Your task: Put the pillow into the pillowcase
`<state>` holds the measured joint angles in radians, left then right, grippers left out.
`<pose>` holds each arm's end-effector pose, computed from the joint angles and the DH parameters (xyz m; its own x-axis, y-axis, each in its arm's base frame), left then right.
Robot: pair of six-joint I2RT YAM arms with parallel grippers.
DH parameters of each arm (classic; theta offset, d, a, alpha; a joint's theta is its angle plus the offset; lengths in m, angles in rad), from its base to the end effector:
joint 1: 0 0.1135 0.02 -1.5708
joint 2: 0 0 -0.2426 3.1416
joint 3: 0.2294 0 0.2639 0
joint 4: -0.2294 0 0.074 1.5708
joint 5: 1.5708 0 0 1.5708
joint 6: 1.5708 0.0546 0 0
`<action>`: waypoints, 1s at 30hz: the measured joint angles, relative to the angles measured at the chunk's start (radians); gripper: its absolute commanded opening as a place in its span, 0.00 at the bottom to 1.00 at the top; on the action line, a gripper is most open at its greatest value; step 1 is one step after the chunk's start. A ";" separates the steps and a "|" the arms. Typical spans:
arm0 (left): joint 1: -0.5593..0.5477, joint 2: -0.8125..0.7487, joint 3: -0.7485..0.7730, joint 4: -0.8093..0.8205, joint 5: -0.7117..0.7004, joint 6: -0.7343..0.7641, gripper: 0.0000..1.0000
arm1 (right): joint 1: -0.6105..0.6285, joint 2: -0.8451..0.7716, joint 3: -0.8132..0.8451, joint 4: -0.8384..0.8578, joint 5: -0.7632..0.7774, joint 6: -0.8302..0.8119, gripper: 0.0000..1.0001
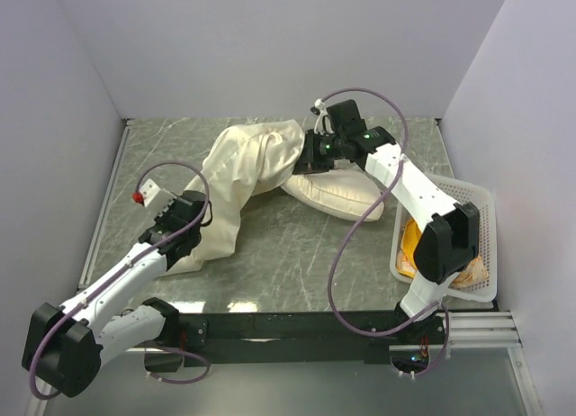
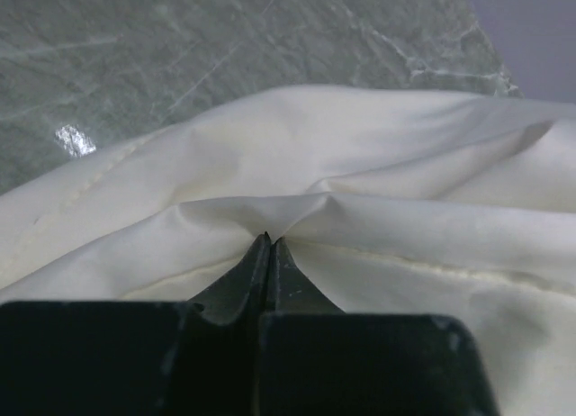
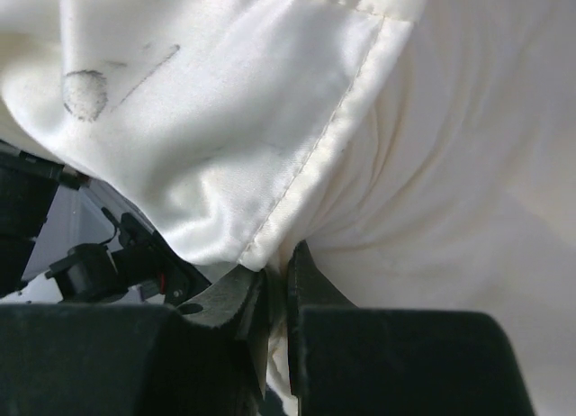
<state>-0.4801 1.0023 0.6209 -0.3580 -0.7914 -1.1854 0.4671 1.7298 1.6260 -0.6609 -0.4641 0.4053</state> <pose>0.2248 -0.0733 0.2023 -0.0935 -0.6856 -0.7219 -0.6070 0.6140 -0.5045 0.3541 0.2059 0.3011 -0.8406 -0.0290 -0.5409 -0.3913 0.7230 0.5693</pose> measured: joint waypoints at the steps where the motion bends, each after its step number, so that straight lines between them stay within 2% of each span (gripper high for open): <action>1: 0.015 -0.007 0.000 0.022 0.010 0.027 0.01 | 0.000 -0.020 -0.004 -0.005 -0.001 0.002 0.00; 7: 0.041 -0.021 0.102 0.030 0.042 0.163 0.01 | 0.007 -0.111 -0.031 -0.032 -0.019 0.033 0.00; 13: 0.042 -0.090 0.365 -0.017 0.039 0.314 0.01 | 0.025 -0.232 -0.110 -0.033 -0.052 0.092 0.00; 17: 0.043 -0.082 0.602 -0.051 0.030 0.436 0.01 | 0.051 -0.351 -0.193 -0.008 -0.133 0.162 0.00; 25: 0.050 0.111 1.027 -0.051 0.050 0.643 0.01 | 0.055 -0.476 -0.228 0.092 -0.333 0.315 0.00; 29: 0.084 0.285 1.142 -0.052 0.148 0.685 0.01 | 0.013 -0.422 -0.274 0.211 -0.426 0.362 0.00; 30: 0.097 0.336 1.163 -0.059 0.185 0.692 0.01 | -0.005 -0.362 -0.280 0.240 -0.448 0.364 0.00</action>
<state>-0.3828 1.3380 1.7840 -0.4168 -0.6064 -0.4938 0.4622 1.3674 1.3460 -0.4210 -0.9119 0.7692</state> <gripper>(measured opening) 0.016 0.114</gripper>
